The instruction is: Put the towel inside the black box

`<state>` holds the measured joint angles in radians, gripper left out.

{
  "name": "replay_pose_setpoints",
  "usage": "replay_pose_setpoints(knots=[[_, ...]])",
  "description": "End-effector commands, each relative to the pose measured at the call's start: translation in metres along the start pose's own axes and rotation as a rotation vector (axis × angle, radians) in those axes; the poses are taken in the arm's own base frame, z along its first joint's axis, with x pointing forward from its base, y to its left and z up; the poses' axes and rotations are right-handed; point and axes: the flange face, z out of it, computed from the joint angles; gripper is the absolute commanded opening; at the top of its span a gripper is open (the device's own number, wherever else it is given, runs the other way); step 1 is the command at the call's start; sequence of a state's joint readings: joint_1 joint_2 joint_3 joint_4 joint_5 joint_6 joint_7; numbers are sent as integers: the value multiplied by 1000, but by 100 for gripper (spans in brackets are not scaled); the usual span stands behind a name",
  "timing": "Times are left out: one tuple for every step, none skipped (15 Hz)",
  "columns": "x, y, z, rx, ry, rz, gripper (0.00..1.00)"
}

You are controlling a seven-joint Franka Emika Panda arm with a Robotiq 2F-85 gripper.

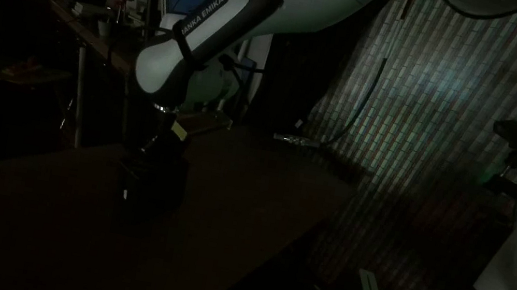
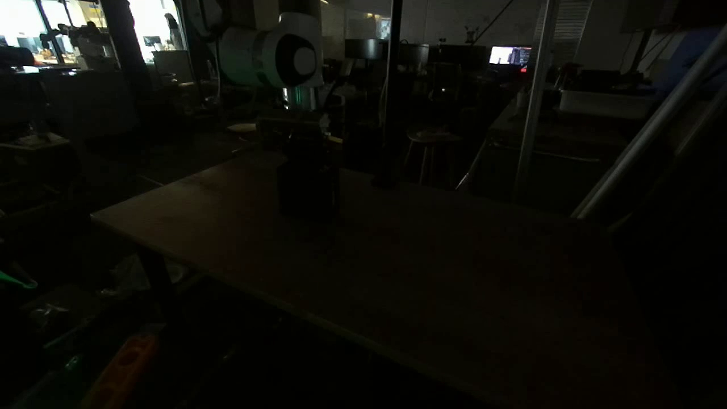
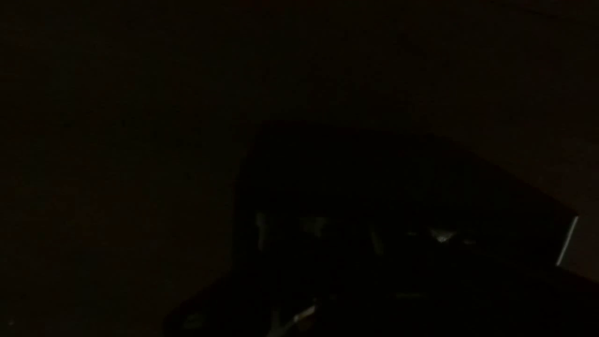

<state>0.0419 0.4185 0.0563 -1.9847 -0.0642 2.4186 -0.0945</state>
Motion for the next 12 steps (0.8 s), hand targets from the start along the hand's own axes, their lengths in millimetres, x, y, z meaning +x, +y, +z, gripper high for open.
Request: replay_pose_setpoints(knots=[[-28,6,-43,-62,9,23,12],[-33,8,-52,-73,14,31,12],[-39,9,-62,-86,19,43,12],[-45,10,-71,-97,24,54,12],[-51,10,-79,-107,27,70,12],[-57,9,-88,-119,32,87,12],[-63,8,-97,-131,38,104,12],[-69,7,-104,-143,39,120,12],[-77,5,-111,-158,41,139,12],[-83,4,-117,-168,41,159,12],[-90,3,-122,-175,43,179,12],[-96,1,-126,-177,45,200,12]])
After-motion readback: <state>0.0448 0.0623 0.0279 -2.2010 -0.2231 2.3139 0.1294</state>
